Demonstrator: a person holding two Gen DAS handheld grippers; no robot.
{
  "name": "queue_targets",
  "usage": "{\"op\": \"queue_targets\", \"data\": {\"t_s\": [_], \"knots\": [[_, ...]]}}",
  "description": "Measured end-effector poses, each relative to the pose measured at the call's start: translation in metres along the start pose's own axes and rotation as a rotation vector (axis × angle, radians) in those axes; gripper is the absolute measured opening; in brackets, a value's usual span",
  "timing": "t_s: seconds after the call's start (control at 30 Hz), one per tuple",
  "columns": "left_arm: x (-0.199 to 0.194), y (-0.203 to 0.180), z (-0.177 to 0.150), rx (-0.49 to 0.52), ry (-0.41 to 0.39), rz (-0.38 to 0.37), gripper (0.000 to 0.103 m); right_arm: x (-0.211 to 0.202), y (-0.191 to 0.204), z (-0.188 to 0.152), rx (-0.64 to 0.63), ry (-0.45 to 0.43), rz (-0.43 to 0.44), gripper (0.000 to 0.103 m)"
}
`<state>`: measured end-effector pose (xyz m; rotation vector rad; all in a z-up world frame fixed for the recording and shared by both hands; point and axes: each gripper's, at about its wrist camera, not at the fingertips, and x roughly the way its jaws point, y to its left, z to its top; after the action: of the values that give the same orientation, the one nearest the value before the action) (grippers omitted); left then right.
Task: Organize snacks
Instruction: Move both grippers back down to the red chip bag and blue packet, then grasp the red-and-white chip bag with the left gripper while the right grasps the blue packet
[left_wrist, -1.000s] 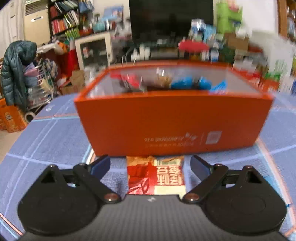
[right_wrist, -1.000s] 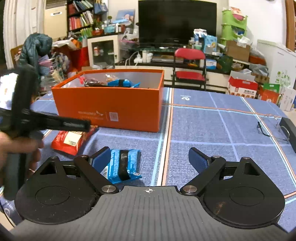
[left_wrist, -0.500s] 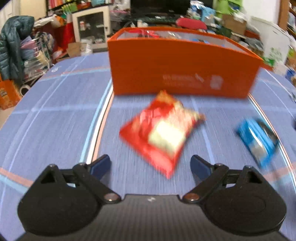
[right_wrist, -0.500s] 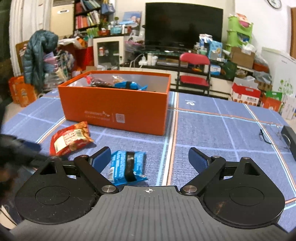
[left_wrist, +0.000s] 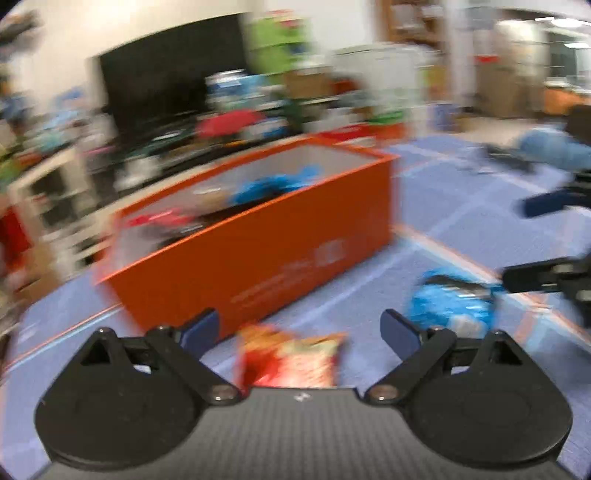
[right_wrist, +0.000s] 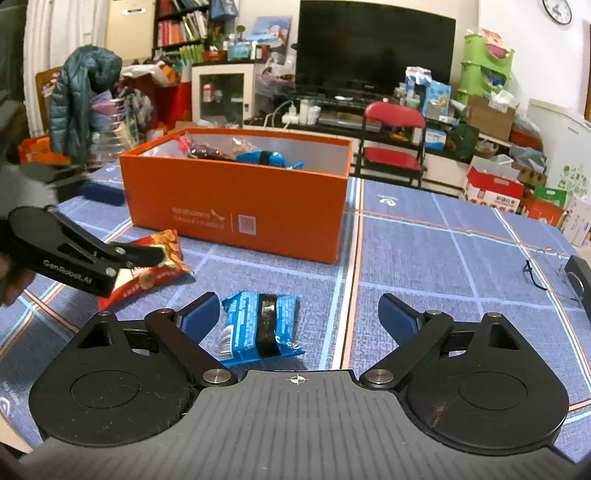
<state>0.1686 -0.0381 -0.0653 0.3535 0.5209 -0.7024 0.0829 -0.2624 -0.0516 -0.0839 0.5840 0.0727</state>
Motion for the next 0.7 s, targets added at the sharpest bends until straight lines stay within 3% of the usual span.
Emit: {"op": "queue_targets", "data": {"t_s": [0.1, 0.23, 0.37, 0.5, 0.63, 0.7], "knots": [[0.015, 0.004, 0.002, 0.03, 0.025, -0.169, 0.093, 0.006, 0.0, 0.0, -0.003, 0.017, 0.005, 0.085], [0.045, 0.013, 0.008, 0.028, 0.084, -0.254, 0.093, 0.008, 0.002, -0.002, -0.014, 0.029, 0.016, 0.085], [0.071, 0.026, 0.005, -0.097, 0.22, -0.198, 0.093, 0.007, 0.001, -0.001, -0.025, 0.024, 0.004, 0.085], [0.046, 0.021, -0.012, -0.145, 0.215, -0.093, 0.093, 0.006, -0.003, 0.002, 0.002, 0.014, -0.008, 0.086], [0.014, 0.012, -0.033, -0.26, 0.22, 0.013, 0.093, 0.0, -0.003, 0.004, 0.008, -0.006, -0.019, 0.087], [-0.002, 0.001, -0.035, -0.247, 0.179, 0.062, 0.093, -0.003, -0.001, 0.004, 0.004, -0.017, -0.026, 0.088]]}}
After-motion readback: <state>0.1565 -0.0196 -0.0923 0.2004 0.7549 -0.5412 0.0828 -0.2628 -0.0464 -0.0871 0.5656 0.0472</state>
